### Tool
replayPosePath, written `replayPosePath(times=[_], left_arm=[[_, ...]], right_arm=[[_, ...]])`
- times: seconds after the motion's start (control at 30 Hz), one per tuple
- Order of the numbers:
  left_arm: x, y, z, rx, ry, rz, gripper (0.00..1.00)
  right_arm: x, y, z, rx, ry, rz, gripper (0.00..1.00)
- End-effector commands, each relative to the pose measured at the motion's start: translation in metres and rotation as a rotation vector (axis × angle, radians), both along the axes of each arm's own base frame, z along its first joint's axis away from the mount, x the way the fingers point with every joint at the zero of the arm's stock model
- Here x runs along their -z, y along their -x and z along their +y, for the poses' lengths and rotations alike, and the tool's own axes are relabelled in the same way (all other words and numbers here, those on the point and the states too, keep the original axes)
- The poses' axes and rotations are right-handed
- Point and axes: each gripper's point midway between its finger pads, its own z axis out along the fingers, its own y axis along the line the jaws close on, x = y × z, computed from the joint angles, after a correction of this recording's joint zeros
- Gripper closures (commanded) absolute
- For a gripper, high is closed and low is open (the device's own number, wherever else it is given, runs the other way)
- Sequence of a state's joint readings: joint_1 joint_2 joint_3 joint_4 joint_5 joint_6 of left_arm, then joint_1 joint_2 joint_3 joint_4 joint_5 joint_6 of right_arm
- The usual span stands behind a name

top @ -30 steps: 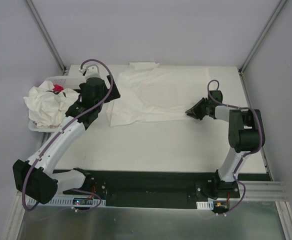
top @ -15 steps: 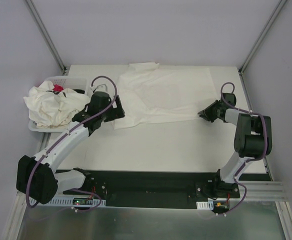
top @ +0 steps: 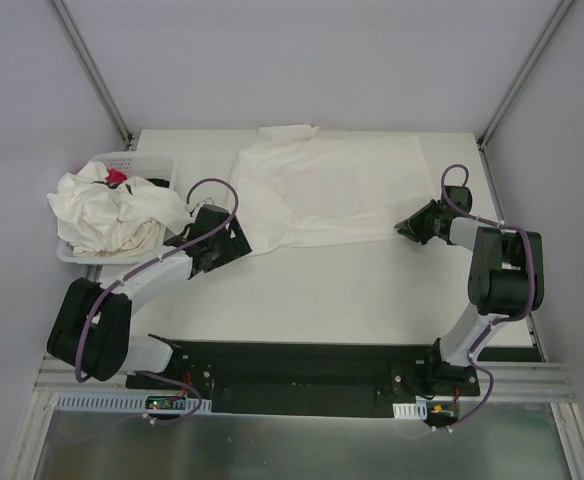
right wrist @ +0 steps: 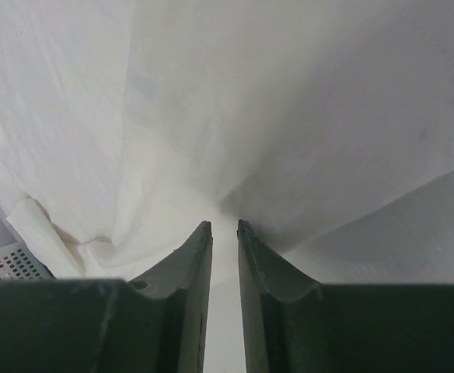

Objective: Fold and stack the t-shirts

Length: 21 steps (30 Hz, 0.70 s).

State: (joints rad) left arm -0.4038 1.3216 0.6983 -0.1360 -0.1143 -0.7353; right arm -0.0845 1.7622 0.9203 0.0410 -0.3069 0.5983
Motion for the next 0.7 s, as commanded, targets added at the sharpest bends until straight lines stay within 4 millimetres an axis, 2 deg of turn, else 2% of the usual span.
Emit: replayPosePath(times=[0.0,0.27,0.4,0.5,0.67], left_arm=[[-0.002,-0.018,-0.006,-0.036,0.052,-0.037,0.18],[0.005,-0.031,-0.007,-0.025,0.039,-0.032,0.26],[0.01,-0.034,-0.01,-0.02,0.052,-0.012,0.45],[0.015,-0.036,-0.008,-0.023,0.043,0.001,0.53],[0.02,-0.038,-0.007,-0.025,0.047,0.019,0.55]], right_arm=[[-0.025,-0.007,0.004,-0.015,-0.012,-0.075,0.78],[-0.025,-0.005,0.0,-0.006,-0.012,-0.072,0.79],[-0.026,-0.006,-0.003,0.0,-0.009,-0.071,0.79],[-0.024,-0.007,-0.004,0.001,-0.013,-0.067,0.8],[-0.024,-0.009,-0.005,0.005,-0.018,-0.065,0.8]])
